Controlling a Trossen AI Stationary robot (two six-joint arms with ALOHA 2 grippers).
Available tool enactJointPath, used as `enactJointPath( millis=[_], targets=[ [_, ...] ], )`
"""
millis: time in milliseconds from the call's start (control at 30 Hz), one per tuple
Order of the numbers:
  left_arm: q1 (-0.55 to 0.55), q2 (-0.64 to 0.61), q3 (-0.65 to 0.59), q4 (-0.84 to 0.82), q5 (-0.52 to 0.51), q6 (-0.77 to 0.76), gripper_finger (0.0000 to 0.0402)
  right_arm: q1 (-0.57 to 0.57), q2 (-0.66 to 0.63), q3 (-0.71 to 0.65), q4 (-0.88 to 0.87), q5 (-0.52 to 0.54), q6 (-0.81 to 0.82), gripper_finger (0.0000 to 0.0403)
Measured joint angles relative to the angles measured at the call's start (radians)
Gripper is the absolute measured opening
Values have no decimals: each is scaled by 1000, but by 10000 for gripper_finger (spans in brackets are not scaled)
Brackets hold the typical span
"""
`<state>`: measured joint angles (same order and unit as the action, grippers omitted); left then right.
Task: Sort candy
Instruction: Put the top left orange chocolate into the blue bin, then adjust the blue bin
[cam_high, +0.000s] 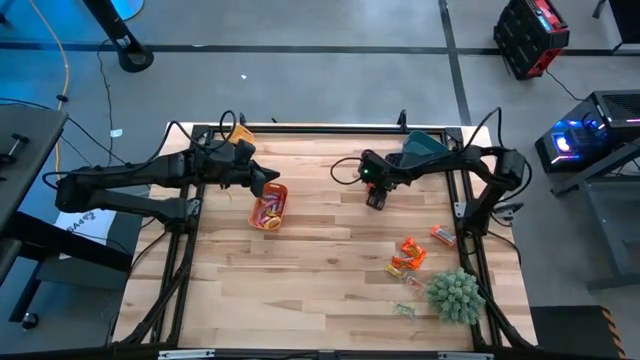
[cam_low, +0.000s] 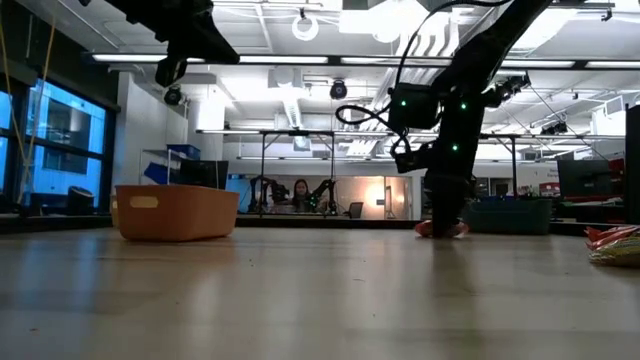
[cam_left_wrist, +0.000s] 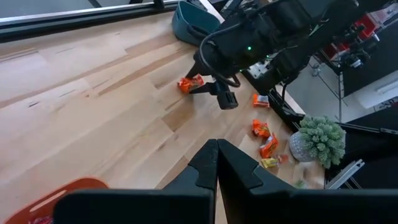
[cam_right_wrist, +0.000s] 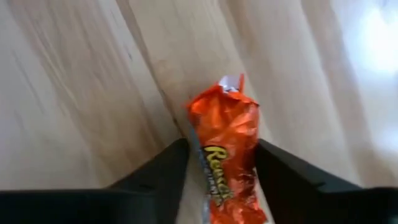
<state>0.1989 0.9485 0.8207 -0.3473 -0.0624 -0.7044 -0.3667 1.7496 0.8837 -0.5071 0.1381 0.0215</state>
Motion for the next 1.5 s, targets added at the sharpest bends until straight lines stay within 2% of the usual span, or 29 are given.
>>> enactJointPath(
  millis=[133, 200, 267, 400, 533, 600, 733, 800, 900, 1067, 1133, 1367, 1500],
  targets=[
    [0, 0, 0, 1, -3, 3, 0, 9, -52, -2, -22, -27, 64, 47],
    [0, 0, 0, 1, -4, 16, 0, 9, -100, 1, -63, -32, 81, 21],
    [1, 0, 0, 1, -4, 23, 0, 3, -172, 20, -105, 5, 96, 34],
    [1, 0, 0, 2, -4, 26, 0, -35, -328, 67, -183, 187, 110, 74],
    [1, 0, 0, 1, -6, 27, 0, -101, -444, 114, -229, 356, 127, 81],
    [1, 0, 0, 1, -7, 27, 0, -162, -462, 126, -278, 415, 163, 78],
    [1, 0, 0, 1, -7, 27, 0, -289, -462, 130, -332, 466, 207, 80],
    [1, 0, 0, 1, -6, 27, 0, -351, -459, 131, -339, 440, 238, 85],
    [1, 0, -1, 1, -6, 27, 0, -418, -460, 130, -340, 294, 246, 97],
    [1, 0, -1, 0, -6, 27, 0, -431, -460, 83, -317, 89, 237, 127],
    [1, 0, -1, 0, -6, 27, 0, -414, -460, 36, -307, 38, 247, 139],
    [1, 0, -7, -3, -5, 27, 0, -392, -460, -147, -225, 28, 318, 157],
    [1, 0, -7, 1, -4, 27, 0, -399, -460, -196, -163, 100, 319, 158]
  ],
)
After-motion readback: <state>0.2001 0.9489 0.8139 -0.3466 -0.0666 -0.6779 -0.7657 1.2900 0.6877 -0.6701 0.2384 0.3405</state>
